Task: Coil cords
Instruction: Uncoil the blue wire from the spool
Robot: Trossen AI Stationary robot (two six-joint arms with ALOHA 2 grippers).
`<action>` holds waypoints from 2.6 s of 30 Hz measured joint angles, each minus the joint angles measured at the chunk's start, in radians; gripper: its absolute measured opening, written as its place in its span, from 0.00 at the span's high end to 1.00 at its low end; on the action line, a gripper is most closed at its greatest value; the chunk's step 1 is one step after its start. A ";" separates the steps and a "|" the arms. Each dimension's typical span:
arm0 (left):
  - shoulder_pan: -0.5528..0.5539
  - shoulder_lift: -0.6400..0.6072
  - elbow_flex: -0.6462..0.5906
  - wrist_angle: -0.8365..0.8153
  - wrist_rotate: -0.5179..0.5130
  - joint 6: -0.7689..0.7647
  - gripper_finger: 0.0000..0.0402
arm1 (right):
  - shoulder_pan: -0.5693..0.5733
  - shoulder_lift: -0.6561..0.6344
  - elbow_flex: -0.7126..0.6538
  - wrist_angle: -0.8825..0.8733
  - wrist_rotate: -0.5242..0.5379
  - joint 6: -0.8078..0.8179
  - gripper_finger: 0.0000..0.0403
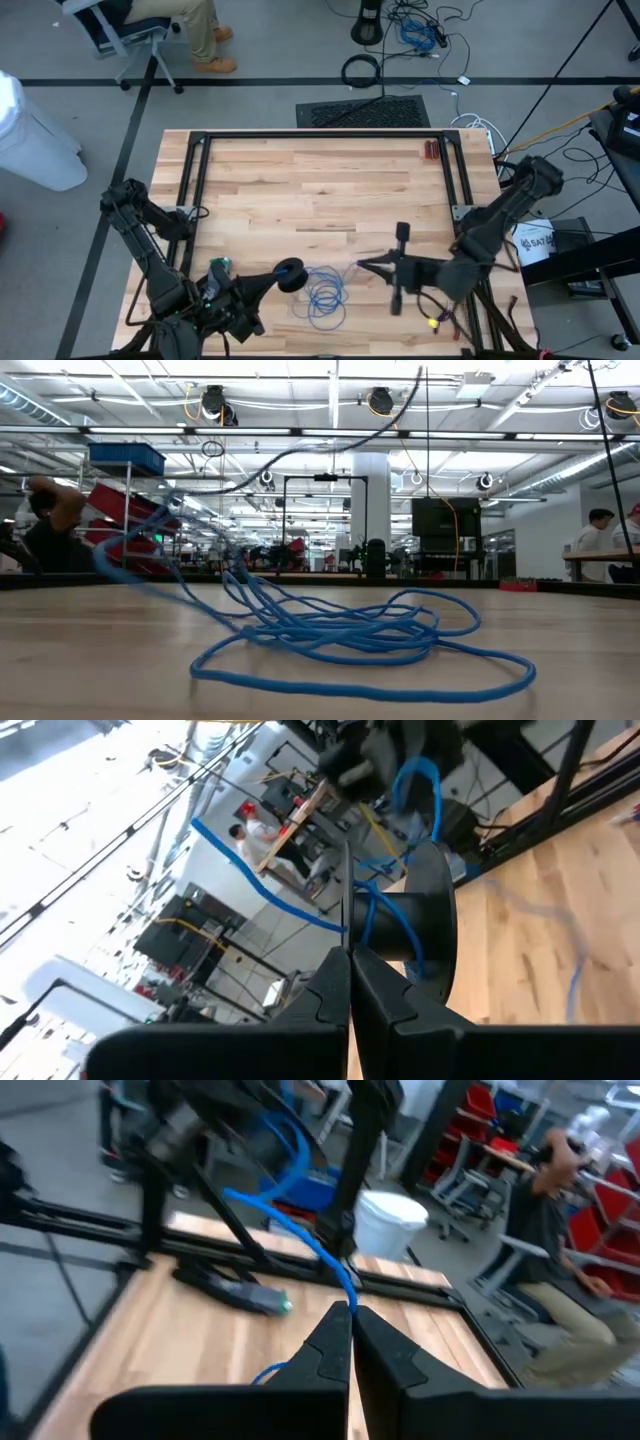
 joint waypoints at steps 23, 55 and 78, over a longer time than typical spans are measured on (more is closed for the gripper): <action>0.097 0.001 0.000 -0.017 -0.073 -0.094 1.00 | 0.008 0.116 0.000 0.412 -0.193 -0.286 1.00; 0.144 0.003 0.001 0.131 -0.027 -0.147 1.00 | -0.252 0.399 0.000 0.473 -0.457 -0.147 1.00; 0.211 0.003 0.001 0.104 -0.072 -0.086 1.00 | -0.226 0.397 0.000 0.581 -0.574 -0.261 1.00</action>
